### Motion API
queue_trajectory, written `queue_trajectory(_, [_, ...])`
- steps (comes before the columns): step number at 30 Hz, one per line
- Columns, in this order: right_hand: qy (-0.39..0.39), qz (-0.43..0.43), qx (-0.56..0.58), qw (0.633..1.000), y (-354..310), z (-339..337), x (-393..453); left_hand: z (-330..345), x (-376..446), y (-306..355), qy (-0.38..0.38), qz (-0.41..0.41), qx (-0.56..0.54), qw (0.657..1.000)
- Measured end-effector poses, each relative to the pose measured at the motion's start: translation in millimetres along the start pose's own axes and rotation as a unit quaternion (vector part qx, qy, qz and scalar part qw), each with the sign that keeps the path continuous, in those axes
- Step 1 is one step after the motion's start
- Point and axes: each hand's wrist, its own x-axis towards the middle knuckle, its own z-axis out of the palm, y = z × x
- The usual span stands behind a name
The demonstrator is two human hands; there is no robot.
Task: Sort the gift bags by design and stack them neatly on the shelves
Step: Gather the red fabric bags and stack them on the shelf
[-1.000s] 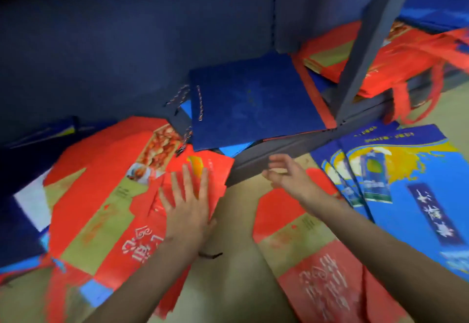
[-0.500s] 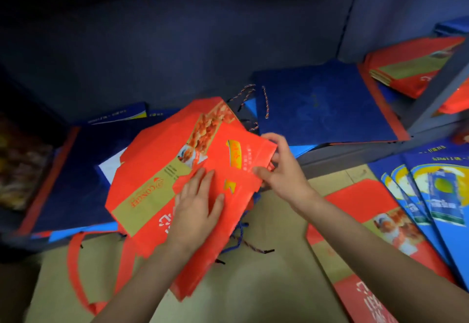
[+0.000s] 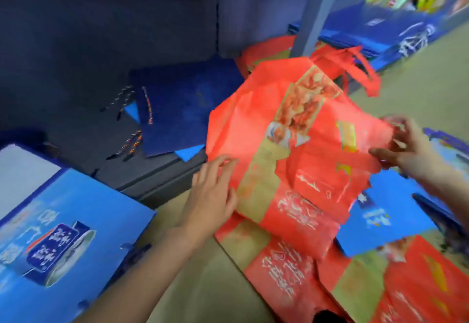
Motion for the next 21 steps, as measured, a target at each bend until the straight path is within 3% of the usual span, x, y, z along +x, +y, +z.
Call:
queue_trajectory(3, [-0.011, 0.033, -0.073, 0.997, 43.2, -29.8, -11.4, 37.9, 17.9, 11.5, -0.102, 0.009, 0.029, 0.994])
queue_trajectory(8, [0.092, 0.106, -0.156, 0.978, 116.3, -71.0, -15.6, 83.0, 45.0, 26.6, -0.29, -0.011, 0.114, 0.95])
queue_trajectory(13, [0.125, 0.198, -0.119, 0.965, 166.8, -70.2, -20.3, 132.3, 70.7, 35.9, -0.415, -0.076, 0.027, 0.906])
queue_trajectory(17, [0.159, 0.233, -0.143, 0.949, 179.5, -56.8, -22.6, 154.4, 79.3, 50.6, -0.422, -0.103, 0.029, 0.9])
queue_trajectory(21, [0.184, 0.241, -0.144, 0.942, 177.3, -47.7, -18.8, 173.9, 97.8, 47.4, -0.293, -0.231, -0.112, 0.921])
